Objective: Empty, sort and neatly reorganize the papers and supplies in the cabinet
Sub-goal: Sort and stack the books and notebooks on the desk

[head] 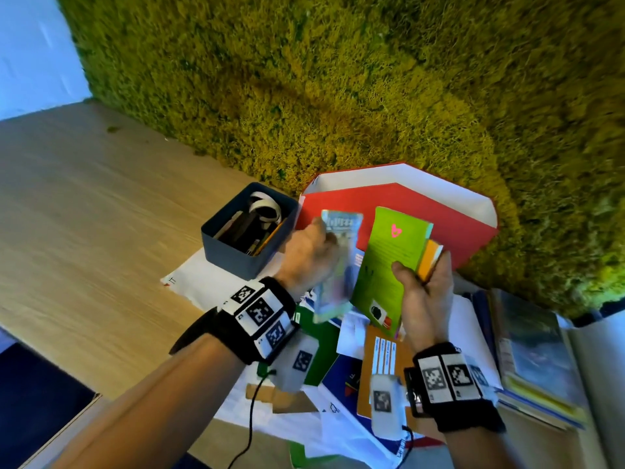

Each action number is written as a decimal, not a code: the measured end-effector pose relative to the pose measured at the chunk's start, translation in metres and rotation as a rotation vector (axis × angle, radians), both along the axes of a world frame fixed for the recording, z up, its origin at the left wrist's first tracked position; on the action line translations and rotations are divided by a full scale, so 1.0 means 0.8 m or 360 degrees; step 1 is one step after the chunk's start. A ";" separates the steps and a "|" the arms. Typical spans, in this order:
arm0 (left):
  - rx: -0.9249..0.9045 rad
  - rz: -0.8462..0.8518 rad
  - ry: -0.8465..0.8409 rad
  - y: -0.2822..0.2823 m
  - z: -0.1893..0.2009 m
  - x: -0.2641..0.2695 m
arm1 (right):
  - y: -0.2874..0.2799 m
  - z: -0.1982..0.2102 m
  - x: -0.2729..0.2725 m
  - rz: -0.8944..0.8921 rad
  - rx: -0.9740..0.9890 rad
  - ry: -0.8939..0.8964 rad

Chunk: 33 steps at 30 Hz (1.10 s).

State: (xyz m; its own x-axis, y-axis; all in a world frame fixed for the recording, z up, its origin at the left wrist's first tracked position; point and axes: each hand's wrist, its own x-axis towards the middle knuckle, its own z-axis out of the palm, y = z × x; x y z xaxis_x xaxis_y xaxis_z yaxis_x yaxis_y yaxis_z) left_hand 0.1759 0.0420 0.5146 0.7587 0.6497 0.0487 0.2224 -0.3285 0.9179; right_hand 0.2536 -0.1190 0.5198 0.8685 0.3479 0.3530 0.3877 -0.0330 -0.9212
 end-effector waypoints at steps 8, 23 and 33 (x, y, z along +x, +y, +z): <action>-0.0891 -0.0291 -0.0568 -0.088 0.007 0.041 | -0.016 0.003 0.004 0.0394 -0.0415 -0.0165; -0.0940 -0.0861 -0.0750 -0.222 -0.003 0.130 | -0.233 0.000 0.080 0.0100 -0.0331 0.0355; -0.0947 -0.0925 -0.0470 -0.360 -0.006 0.244 | -0.332 -0.004 0.149 -0.0525 -0.0159 0.0014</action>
State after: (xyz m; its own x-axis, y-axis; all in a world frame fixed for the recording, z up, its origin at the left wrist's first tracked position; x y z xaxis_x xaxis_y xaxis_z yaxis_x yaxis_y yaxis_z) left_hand 0.3708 -0.2461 0.5101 0.9869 0.1449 0.0715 -0.1045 0.2349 0.9664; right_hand 0.3729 -0.3846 0.5169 0.9428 0.0801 0.3235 0.3332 -0.2458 -0.9103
